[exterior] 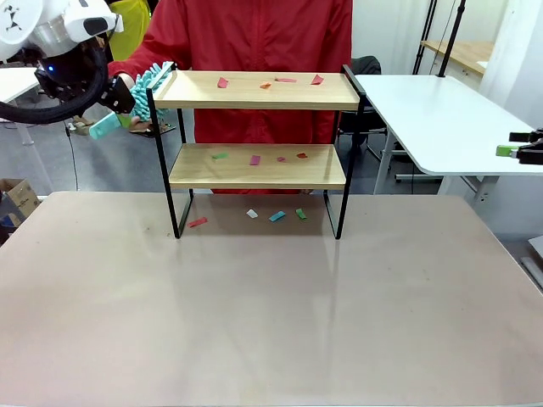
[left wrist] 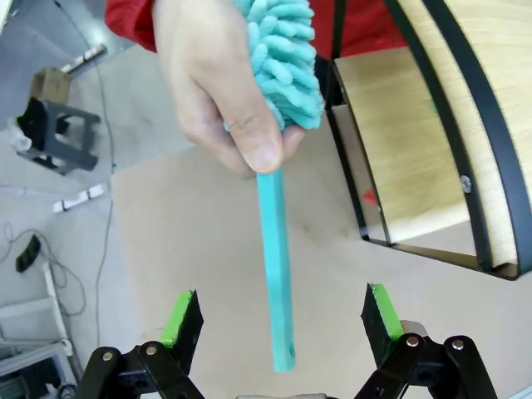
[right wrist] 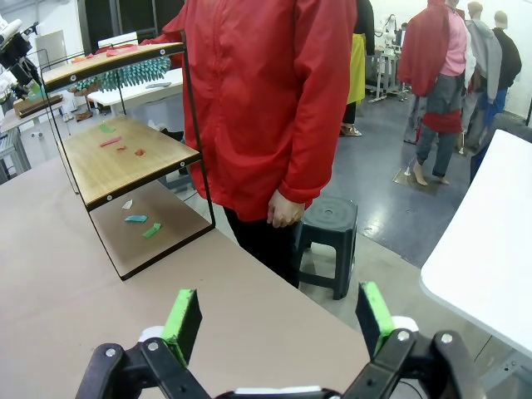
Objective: Clean the shelf.
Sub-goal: Pick up the Duster handed by the human.
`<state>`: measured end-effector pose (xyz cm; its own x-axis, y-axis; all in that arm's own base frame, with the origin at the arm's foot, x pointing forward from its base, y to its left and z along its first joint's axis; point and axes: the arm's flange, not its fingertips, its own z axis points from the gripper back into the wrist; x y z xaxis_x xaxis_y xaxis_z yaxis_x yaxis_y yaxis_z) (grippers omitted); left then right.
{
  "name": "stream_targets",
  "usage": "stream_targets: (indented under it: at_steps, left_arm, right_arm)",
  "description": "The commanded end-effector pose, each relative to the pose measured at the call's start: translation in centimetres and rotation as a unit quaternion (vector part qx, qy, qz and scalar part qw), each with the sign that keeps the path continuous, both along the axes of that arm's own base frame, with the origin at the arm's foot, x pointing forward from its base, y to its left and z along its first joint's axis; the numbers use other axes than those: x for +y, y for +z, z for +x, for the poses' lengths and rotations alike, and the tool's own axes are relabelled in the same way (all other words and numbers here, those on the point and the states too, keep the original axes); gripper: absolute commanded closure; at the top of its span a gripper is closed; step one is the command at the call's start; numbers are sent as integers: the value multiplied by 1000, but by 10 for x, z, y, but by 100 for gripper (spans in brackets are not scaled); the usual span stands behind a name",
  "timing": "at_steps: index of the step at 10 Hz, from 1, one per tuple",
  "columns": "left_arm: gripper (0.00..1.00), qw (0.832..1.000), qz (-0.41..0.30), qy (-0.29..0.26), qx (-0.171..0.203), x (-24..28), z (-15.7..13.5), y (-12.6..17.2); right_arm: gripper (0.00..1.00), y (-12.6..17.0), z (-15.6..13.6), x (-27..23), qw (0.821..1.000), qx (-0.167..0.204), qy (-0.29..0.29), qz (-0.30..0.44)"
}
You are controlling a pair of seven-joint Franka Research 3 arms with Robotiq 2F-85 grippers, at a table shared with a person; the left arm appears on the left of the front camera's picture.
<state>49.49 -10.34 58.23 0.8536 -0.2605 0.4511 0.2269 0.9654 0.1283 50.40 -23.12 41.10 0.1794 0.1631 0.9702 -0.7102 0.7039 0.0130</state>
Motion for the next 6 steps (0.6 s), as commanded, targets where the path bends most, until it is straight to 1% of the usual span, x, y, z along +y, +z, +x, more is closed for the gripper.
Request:
stream_targets:
  at_steps: [1, 4, 5, 6]
  left_arm:
    - [0, 1000, 15, 14, 6, -2, 3, 1]
    - [0, 1000, 13, 11, 19, 0, 6, -4]
    - [26, 1000, 6, 12, 21, 2, 9, -7]
    - [59, 1000, 2, 15, 17, 4, 8, -7]
  right_arm:
    - [0, 4, 1, 5, 1000, 8, -8, 0]
    - [0, 4, 1, 5, 1000, 8, -8, 0]
    - [0, 4, 1, 5, 1000, 8, -8, 0]
    - [0, 4, 1, 5, 1000, 8, -8, 0]
